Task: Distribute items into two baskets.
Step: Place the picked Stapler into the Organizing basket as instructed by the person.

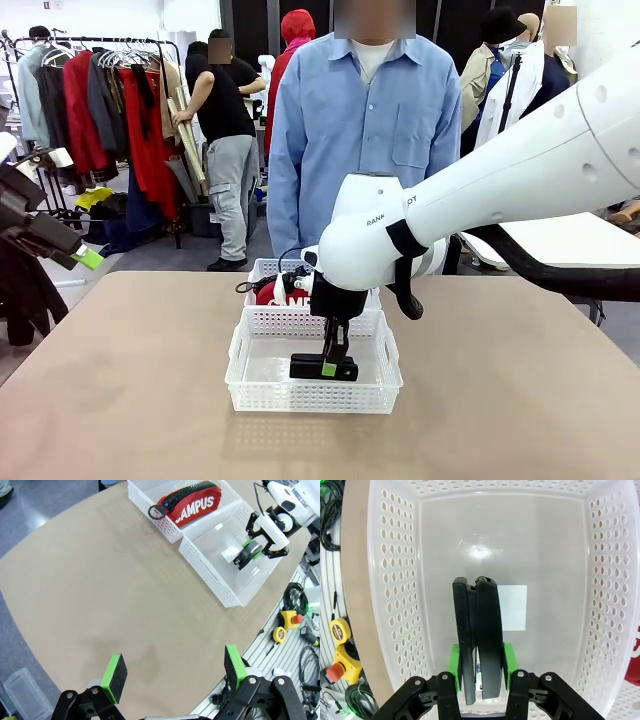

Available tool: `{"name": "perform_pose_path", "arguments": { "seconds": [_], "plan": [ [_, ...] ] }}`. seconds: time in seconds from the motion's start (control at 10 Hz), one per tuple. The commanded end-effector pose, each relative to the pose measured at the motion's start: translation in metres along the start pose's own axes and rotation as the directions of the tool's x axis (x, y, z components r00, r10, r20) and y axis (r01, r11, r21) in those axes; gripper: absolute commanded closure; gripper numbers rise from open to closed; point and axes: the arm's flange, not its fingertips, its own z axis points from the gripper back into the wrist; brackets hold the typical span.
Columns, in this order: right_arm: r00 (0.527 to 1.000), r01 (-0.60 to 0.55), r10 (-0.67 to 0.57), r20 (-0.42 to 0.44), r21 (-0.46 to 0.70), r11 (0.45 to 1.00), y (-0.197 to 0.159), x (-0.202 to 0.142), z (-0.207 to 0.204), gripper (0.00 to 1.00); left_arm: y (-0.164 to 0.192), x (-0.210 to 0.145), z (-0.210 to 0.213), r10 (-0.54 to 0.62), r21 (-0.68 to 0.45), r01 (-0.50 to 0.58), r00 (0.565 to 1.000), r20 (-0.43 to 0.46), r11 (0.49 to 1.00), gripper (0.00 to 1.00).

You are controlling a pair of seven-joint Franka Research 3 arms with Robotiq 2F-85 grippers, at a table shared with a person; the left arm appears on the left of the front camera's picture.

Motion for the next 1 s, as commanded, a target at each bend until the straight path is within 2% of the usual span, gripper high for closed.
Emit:
{"name": "perform_pose_path", "arguments": {
  "seconds": [0.0, 0.2, 0.3, 0.9],
  "plan": [
    [1.000, -0.026, 0.025, 0.017, 0.023, 0.999, -0.008, -0.001, -0.003, 0.48, 0.000, 0.001, 0.002, 0.004, 0.001, -0.004, 1.000, -0.009, 1.000, 0.00],
    [1.000, -0.027, 0.027, 0.009, 0.003, 1.000, -0.007, -0.002, 0.000, 0.11, 0.000, 0.001, 0.002, 0.004, 0.001, -0.004, 1.000, -0.009, 1.000, 0.00],
    [1.000, -0.028, 0.028, 0.010, 0.002, 1.000, -0.006, -0.002, 0.000, 0.00, 0.000, 0.001, 0.002, 0.004, 0.001, -0.004, 1.000, -0.009, 1.000, 0.00],
    [1.000, -0.031, 0.030, -0.006, -0.049, 0.998, 0.000, -0.006, 0.018, 0.00, 0.000, 0.001, 0.002, 0.004, 0.001, -0.004, 1.000, -0.009, 1.000, 0.00]
  ]
}}
